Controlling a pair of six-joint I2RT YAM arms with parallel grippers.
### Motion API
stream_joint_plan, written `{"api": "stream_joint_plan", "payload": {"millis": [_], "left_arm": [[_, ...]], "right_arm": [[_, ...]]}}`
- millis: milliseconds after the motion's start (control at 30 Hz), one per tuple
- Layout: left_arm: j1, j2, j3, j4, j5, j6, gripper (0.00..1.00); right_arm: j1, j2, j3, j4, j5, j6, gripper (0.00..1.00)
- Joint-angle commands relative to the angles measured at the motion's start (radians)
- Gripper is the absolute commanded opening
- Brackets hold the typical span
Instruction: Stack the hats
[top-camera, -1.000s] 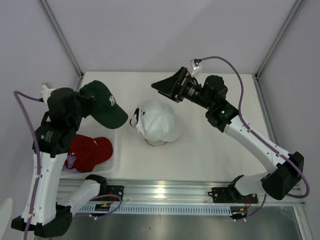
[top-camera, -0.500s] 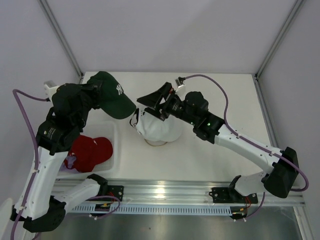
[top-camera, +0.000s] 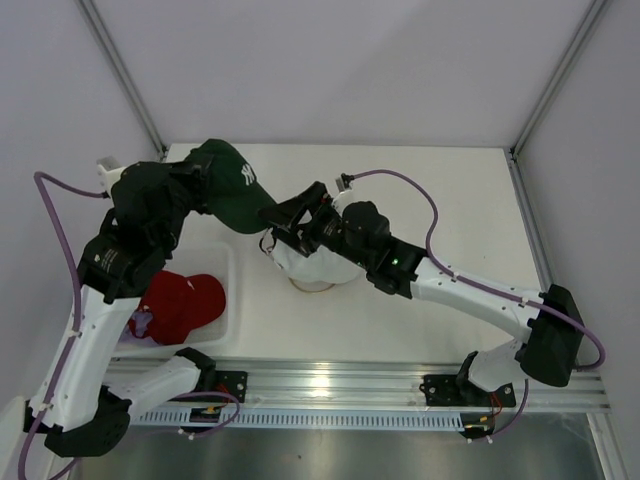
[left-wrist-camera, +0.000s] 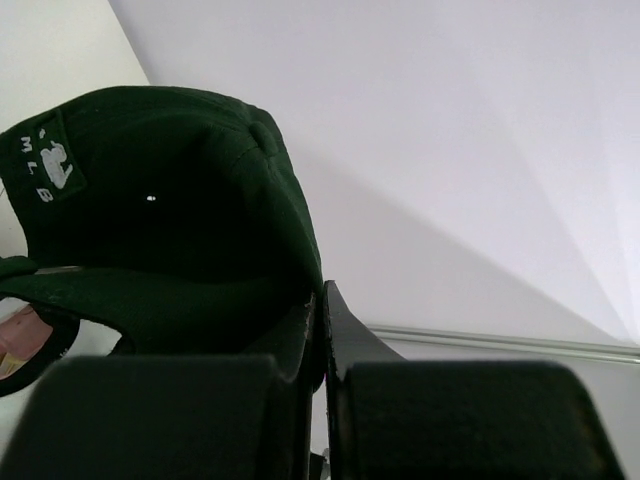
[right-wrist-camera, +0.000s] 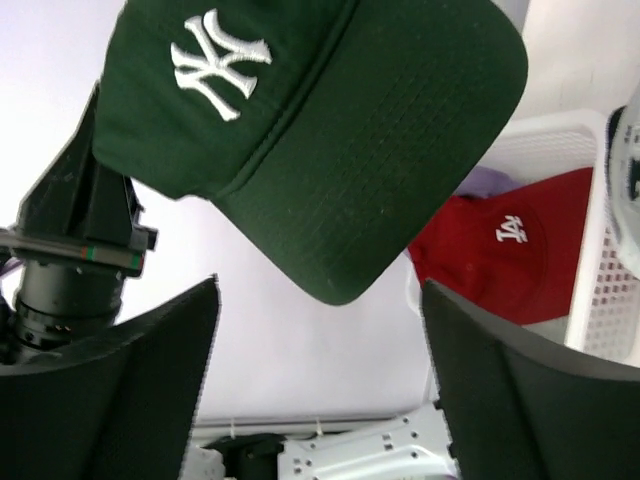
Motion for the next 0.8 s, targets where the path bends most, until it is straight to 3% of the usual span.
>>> {"api": "stream_joint_plan", "payload": {"millis": [0, 33, 67, 167, 333, 433, 467, 600, 667, 700, 733, 767], "left_arm": [[-0.008, -0.049, -0.005, 0.086, 0.001, -0.019, 0.01], [-0.008, -0.053, -0.012, 0.109, 0.03, -0.016, 0.01], [-0.008, -0.058, -0.014, 0.118, 0.045, -0.008, 0.01], [-0.008, -0.073, -0.017, 0.12, 0.09, 0.003, 0.01], [-0.008, -0.095, -0.02, 0.125, 0.124, 0.035, 0.01], [-0.008, -0.089, -0.022, 0.129, 0.153, 0.065, 0.01], [-0.008, -0.086, -0.017, 0.122, 0.165, 0.079, 0.01], [-0.008, -0.081, -0.023, 0.117, 0.154, 0.186, 0.01], [-0.006, -0.083, -0.02, 0.128, 0.139, 0.316, 0.15], [-0.006, -0.084, -0.019, 0.132, 0.116, 0.367, 0.36], [-0.002, -0.086, 0.007, 0.129, 0.108, 0.466, 0.45], [0.015, -0.084, 0.02, 0.122, 0.101, 0.511, 0.63]], "right_arm": [[0.011, 0.003, 0.01, 0.092, 0.1, 0.026, 0.81], [0.011, 0.009, 0.016, 0.095, 0.102, 0.026, 0.74], [0.004, 0.024, 0.032, 0.099, 0.096, 0.025, 0.6], [-0.009, 0.046, 0.043, 0.142, 0.062, 0.029, 0.38], [-0.029, 0.064, 0.079, 0.176, 0.031, 0.007, 0.34], [-0.035, 0.069, 0.127, 0.175, 0.013, -0.033, 0.19], [-0.039, 0.069, 0.144, 0.15, 0.013, -0.044, 0.04], [-0.055, 0.055, 0.214, 0.083, -0.016, -0.166, 0.0], [-0.083, 0.031, 0.237, 0.055, -0.053, -0.2, 0.0], [-0.095, 0.02, 0.24, 0.041, -0.079, -0.216, 0.0], [-0.106, -0.003, 0.242, 0.023, -0.094, -0.251, 0.0], [-0.132, -0.012, 0.242, 0.02, -0.114, -0.268, 0.0]]}}
